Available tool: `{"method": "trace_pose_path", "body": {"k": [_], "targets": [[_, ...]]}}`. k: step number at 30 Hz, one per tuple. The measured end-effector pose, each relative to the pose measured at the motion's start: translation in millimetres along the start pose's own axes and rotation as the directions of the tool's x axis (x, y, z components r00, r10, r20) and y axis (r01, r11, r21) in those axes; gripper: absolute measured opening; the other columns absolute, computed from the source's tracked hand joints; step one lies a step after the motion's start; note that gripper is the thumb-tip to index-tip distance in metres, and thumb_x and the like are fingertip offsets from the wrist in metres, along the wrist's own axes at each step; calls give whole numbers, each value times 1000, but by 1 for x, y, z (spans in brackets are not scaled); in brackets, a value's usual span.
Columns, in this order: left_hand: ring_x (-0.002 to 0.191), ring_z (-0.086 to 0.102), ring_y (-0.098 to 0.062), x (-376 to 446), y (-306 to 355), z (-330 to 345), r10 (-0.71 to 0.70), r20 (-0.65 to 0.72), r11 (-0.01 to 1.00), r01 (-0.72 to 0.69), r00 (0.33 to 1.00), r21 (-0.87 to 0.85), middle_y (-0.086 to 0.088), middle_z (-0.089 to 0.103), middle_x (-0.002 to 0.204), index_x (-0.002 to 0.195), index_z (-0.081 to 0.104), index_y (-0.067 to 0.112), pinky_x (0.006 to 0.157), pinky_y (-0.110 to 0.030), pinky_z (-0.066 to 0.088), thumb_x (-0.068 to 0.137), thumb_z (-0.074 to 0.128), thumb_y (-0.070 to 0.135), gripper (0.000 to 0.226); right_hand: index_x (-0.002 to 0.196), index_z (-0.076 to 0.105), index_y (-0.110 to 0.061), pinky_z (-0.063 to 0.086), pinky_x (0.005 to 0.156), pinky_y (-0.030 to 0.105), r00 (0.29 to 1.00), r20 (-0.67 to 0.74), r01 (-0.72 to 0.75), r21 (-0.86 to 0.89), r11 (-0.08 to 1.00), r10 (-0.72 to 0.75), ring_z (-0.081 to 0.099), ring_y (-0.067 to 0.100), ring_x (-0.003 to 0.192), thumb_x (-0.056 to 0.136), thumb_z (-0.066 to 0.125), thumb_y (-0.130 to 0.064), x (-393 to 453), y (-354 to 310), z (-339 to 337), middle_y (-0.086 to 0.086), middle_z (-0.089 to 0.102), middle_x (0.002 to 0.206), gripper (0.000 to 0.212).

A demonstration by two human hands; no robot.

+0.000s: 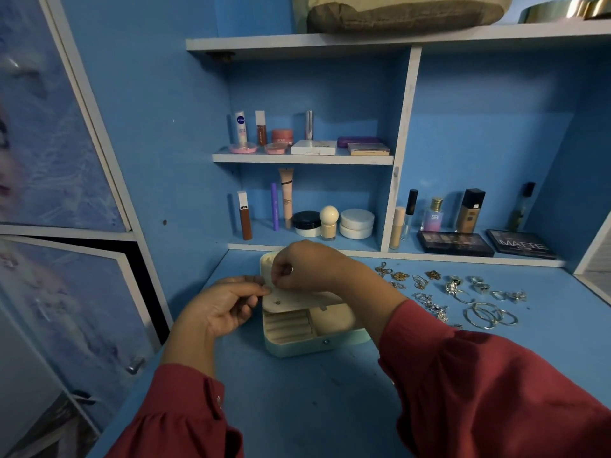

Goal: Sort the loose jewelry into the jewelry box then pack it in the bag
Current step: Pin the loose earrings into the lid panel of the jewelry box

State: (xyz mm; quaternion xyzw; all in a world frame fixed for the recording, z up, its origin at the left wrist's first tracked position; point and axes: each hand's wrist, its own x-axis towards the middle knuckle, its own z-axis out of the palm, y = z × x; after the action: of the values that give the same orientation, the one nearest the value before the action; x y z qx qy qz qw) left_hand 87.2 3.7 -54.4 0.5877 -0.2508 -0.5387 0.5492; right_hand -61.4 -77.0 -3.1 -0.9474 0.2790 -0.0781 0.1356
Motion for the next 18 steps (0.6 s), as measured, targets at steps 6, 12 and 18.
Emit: {"method": "trace_pose_path", "body": {"k": [6,12,18], "targets": [[37,46,-1,1,0,0,6,-10,1000,-6,1000,5,4,56,51,86,62,12,32,-11,35,82,63,-7,20,93,69,-21,46,70,28,998,60,39,-99,994,-34,56,13,82,86,59,-19,6,-2,-4,-5,63,90,13],[37,45,0,1,1,1,11,4,1000,-11,1000,24,5,57,51,86,61,13,32,-11,34,82,63,-6,20,94,68,-22,46,70,29,993,103,65,-136,989,-51,55,14,81,87,59,-20,7,-4,-5,-6,60,86,12],[37,47,-1,0,0,1,15,5,999,-16,1000,41,3,58,54,87,62,13,32,-12,35,82,64,-3,17,97,65,-22,35,60,22,992,104,82,-140,987,-68,49,11,80,90,56,-23,6,-3,-6,-7,54,86,12]]}}
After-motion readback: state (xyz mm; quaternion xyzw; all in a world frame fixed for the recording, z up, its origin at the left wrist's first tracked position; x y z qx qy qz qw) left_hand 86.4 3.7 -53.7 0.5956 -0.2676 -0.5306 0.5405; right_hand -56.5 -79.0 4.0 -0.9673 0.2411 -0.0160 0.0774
